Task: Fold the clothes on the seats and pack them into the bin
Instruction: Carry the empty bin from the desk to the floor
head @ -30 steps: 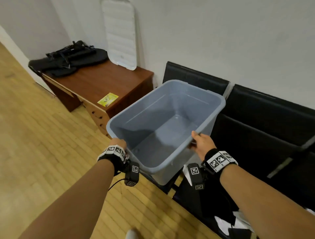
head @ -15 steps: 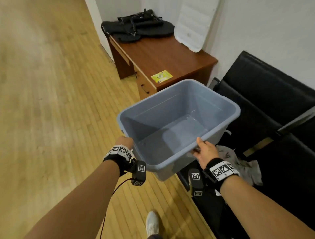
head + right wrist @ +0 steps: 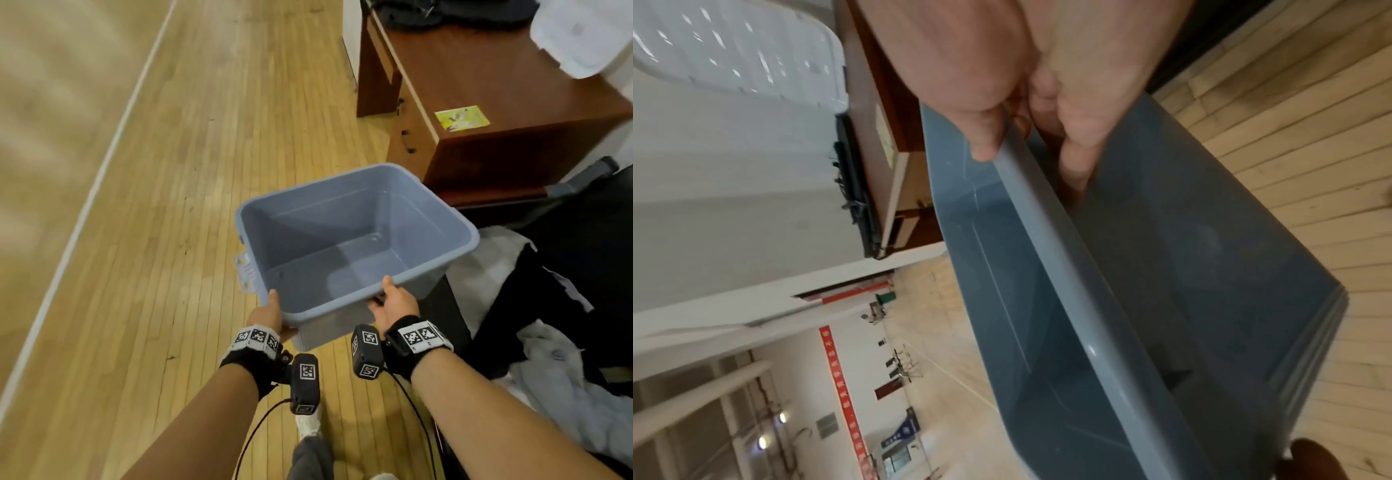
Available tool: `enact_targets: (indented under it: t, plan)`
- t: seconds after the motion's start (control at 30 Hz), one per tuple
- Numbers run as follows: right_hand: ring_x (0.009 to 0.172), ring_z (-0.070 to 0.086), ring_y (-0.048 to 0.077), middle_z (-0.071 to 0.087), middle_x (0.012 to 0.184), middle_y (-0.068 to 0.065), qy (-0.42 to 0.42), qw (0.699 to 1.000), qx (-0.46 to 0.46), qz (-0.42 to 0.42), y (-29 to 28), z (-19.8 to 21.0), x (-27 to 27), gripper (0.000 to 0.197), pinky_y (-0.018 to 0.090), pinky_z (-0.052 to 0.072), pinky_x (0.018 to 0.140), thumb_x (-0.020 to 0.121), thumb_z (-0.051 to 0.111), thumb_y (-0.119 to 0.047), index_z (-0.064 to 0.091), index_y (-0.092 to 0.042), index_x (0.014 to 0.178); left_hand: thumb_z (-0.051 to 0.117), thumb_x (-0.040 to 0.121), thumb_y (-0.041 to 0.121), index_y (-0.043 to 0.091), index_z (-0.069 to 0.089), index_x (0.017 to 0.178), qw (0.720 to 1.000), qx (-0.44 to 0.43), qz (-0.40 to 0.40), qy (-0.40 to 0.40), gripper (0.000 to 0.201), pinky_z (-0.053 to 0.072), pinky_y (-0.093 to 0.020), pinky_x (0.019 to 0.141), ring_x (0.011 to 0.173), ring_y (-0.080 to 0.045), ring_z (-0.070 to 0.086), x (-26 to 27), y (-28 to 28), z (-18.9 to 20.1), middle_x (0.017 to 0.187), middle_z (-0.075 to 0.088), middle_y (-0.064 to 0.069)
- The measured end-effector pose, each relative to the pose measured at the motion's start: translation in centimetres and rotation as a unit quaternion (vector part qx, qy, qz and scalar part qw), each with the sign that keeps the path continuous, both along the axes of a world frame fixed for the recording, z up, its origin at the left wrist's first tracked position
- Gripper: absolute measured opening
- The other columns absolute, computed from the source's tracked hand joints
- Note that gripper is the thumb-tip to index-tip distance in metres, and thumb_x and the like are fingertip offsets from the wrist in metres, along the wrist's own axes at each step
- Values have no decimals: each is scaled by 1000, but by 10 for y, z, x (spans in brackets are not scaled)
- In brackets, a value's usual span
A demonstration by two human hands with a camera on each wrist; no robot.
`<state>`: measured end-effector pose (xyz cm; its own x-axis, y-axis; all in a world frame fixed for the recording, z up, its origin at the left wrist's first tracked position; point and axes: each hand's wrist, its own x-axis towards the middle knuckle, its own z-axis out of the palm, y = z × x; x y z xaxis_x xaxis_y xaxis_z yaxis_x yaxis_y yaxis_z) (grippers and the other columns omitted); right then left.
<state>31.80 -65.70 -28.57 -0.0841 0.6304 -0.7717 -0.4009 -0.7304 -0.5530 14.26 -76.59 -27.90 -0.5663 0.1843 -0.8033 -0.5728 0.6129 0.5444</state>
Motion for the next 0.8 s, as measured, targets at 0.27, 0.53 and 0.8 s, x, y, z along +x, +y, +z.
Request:
enact_targets:
  t: [0.27,0.53,0.8]
  plan:
    - [106,59,27,58,109,18,-18,990,-27,134,-52,-65,-58,20,34,54,86,100,53,-16,54,4,102,35,103,15,-3,37,137,981,92,158,-64,39,57,-41,70,119,-40,55,-39,-59,-62,128,52,-23]
    - [118,57,41,56,122,17,-48,980,-117,151,-75,-177,-76,43,45,53,93,97,59,-24,47,0,130,37,103,8,3,51,107,984,48,159,-62,15,48,-48,95,126,-41,48,-111,-98,-156,139,46,-26]
    - [120,53,36,52,131,22,-49,980,-189,26,-63,-348,-76,41,44,51,94,99,53,-18,42,-1,134,44,101,14,1,41,122,982,20,168,-81,25,50,-45,71,104,-42,55,-166,-110,-326,119,51,-28]
